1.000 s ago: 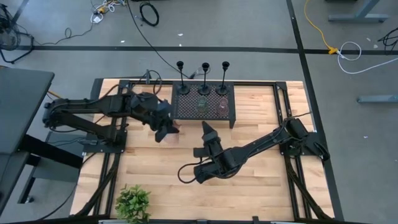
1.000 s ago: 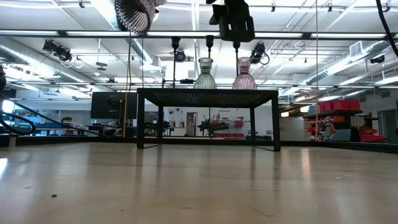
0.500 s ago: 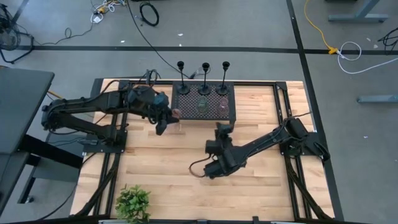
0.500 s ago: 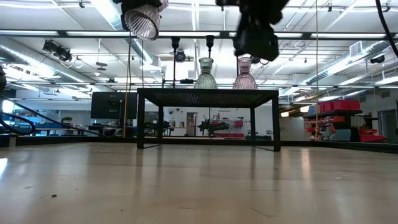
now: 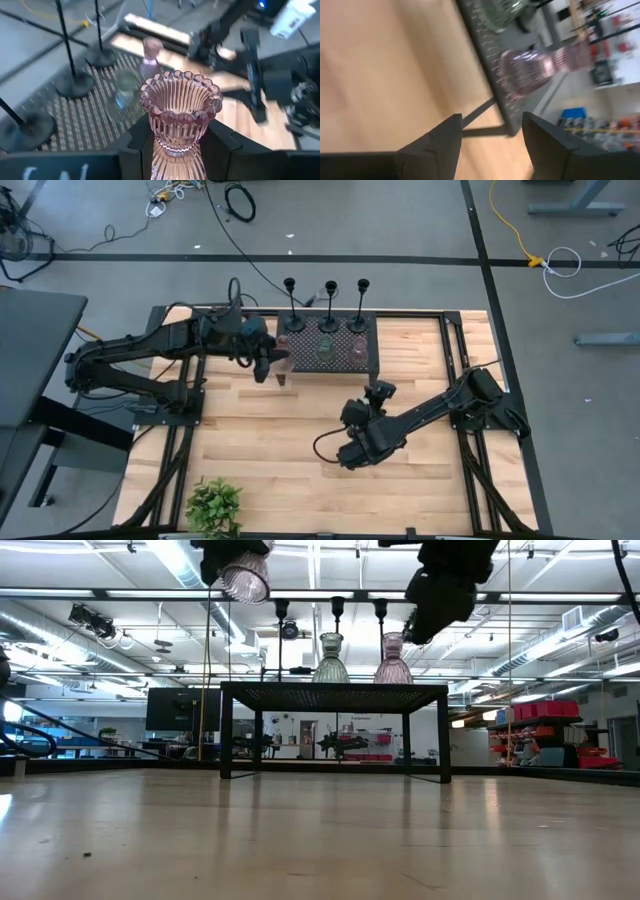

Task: Pick & Place candle stick holders
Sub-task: Put the purple glass candle holder on the shelf aligned with the other green and purple glass candle holders

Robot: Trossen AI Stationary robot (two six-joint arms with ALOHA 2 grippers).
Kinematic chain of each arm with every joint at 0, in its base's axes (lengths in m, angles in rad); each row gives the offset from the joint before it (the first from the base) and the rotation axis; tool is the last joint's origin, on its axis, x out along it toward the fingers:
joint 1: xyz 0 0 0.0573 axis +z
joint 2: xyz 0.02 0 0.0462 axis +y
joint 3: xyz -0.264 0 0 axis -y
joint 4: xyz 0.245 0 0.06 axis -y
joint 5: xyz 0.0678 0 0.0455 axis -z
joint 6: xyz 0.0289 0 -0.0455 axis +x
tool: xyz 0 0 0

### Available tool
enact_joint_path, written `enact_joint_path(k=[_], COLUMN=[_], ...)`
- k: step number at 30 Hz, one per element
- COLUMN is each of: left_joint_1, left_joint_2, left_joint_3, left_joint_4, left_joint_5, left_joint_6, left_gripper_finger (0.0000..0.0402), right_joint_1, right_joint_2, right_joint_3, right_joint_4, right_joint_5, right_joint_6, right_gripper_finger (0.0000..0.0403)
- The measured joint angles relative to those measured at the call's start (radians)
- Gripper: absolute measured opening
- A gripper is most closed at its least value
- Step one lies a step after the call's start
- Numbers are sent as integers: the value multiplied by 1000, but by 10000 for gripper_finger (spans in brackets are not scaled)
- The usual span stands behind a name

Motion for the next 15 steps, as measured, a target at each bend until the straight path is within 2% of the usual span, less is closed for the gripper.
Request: enact_joint_path(k=[8,11,15], left_joint_1=[-2,-5,-3], left_joint_2=[-51,-122,-231], left_joint_3=[-17,-115,-308], left_joint_4=[-27,60,232], left_joint_5=[-69,-65,-32], left_joint_6=[10,-8,-9], left_gripper_finger=[121,121,121], right_joint_1=[63,92,124], right_joint_2=[0,0,0], right_joint_3=[-32,-76,-135], right_joint_4=[14,25,28], right_joint_5=[-119,-148,-177], right_joint_6=[94,141,211], right_gripper_finger=[205,205,205])
